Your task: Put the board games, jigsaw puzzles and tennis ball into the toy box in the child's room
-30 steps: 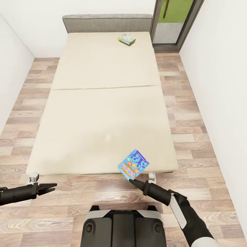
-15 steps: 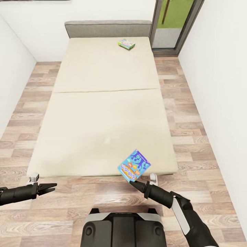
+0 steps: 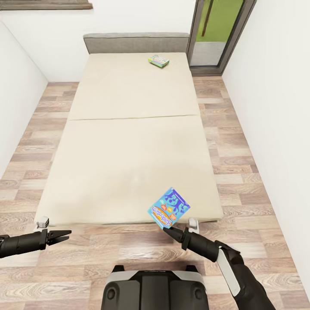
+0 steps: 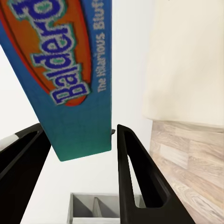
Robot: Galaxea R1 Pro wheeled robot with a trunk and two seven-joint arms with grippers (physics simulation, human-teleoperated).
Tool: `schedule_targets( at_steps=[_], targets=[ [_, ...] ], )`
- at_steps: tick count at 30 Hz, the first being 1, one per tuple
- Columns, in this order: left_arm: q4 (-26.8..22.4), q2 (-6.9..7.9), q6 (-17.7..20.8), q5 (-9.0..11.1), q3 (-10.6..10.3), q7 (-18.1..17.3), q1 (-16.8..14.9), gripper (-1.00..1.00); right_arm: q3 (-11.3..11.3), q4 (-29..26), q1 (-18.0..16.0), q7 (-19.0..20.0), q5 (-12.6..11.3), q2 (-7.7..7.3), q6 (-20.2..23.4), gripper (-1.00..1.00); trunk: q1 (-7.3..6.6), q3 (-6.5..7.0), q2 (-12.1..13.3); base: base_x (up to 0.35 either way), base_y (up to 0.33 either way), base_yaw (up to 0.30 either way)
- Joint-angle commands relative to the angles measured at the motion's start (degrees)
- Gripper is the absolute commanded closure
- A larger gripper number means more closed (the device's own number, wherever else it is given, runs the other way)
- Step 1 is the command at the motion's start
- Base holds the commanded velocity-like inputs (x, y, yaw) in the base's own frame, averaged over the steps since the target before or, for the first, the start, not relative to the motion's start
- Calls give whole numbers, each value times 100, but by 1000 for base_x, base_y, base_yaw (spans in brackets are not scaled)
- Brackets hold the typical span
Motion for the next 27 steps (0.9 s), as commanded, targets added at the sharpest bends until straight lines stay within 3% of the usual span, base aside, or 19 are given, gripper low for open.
schedule_targets(
  at_steps=[1, 27],
  targets=[
    [0, 1, 59, -15, 4, -30, -2, -100, -9, 0, -1, 17, -19, 1, 53, 100, 3, 4, -8, 0, 0, 0],
    [0, 3, 52, -7, 6, -30, -2, -100, -8, -132, 42, 17, -13, -11, 42, 100, 3, 252, -8, 0, 0, 0]
  ],
)
